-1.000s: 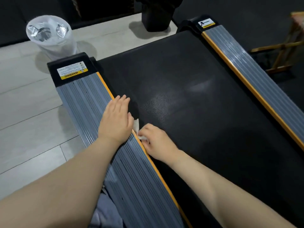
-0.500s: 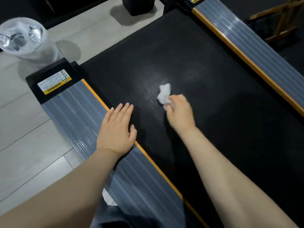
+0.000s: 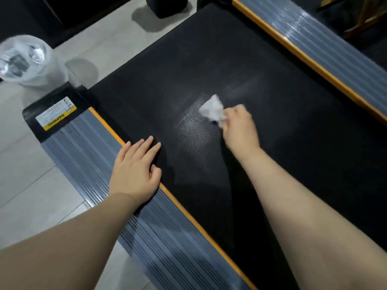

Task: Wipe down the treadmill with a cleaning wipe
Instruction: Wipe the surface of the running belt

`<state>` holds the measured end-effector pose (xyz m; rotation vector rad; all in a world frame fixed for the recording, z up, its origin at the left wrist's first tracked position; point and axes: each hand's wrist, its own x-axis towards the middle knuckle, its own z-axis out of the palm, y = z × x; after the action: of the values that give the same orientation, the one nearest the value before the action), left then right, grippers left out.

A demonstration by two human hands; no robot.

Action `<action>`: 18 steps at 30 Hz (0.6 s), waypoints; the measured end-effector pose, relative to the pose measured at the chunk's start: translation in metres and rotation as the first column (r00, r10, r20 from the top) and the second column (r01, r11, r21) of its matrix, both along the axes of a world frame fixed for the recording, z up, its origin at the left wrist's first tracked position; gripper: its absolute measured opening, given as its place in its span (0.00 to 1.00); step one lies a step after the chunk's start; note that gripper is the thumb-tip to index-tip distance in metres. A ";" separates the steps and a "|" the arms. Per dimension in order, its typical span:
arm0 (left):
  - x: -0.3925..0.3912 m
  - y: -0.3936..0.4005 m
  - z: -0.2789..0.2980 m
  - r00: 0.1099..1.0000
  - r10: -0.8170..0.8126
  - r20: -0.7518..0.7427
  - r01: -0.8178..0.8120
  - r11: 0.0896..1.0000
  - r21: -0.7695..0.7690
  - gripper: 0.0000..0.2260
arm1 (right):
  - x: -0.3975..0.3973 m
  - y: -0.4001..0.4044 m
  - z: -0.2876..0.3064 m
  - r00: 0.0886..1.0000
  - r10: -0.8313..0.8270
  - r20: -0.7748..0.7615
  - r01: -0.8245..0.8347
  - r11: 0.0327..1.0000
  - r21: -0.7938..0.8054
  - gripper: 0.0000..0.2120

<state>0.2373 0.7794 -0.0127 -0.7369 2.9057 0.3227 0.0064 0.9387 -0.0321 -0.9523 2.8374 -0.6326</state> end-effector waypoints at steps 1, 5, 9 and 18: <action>0.000 -0.001 0.000 1.000 0.006 0.005 -0.006 1.000 0.006 0.27 | -0.019 0.006 -0.002 0.980 -0.199 0.011 0.199 0.980 -0.003 0.08; 0.000 0.000 0.005 1.000 0.004 0.027 -0.004 1.000 0.014 0.26 | 0.011 0.001 0.000 0.947 -0.316 0.055 0.314 0.948 0.044 0.09; -0.002 -0.001 0.007 0.999 0.002 0.044 -0.004 0.999 0.036 0.27 | 0.103 -0.002 0.019 0.893 0.356 0.276 -0.366 0.930 -0.017 0.06; -0.001 -0.004 0.011 0.999 -0.020 0.041 0.018 0.998 0.058 0.27 | -0.012 0.024 0.009 0.939 -0.342 0.029 0.339 0.938 0.080 0.08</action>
<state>0.2362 0.7759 -0.0018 -0.6981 2.8499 0.3829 -0.0053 0.9628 -0.0235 -0.4298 2.9866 -0.5613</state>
